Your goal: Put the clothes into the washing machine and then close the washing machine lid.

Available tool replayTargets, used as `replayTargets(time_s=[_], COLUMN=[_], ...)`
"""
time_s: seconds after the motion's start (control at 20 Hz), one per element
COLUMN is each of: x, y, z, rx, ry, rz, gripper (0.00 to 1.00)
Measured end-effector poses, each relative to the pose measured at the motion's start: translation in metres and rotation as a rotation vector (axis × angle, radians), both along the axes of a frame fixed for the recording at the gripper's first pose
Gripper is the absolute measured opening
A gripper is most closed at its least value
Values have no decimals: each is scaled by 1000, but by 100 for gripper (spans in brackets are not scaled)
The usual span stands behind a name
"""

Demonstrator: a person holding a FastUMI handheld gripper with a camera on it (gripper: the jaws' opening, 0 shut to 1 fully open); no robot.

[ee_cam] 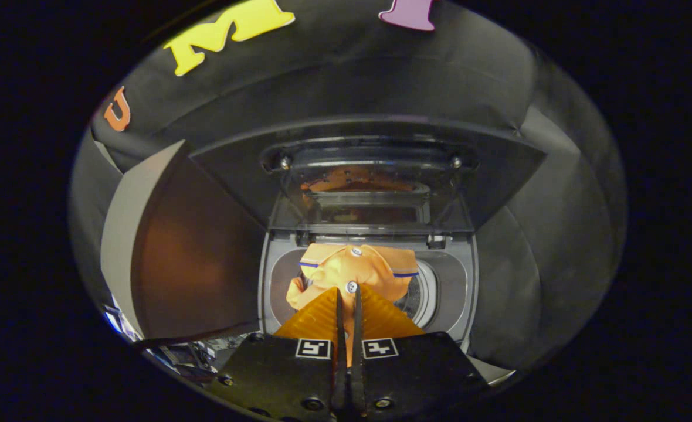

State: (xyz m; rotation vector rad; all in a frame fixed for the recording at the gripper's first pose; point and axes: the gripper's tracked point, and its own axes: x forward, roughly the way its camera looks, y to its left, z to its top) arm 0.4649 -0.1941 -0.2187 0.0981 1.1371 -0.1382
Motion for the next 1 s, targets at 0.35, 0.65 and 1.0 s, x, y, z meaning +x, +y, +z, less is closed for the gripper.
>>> replayTargets(time_s=[0.35, 0.65, 1.0], x=[8, 18, 24], y=[-10, -19, 4], z=[-33, -17, 48], rx=[-17, -91, -72], ry=[20, -29, -133], rz=[-9, 38, 100], gripper=[14, 36, 67])
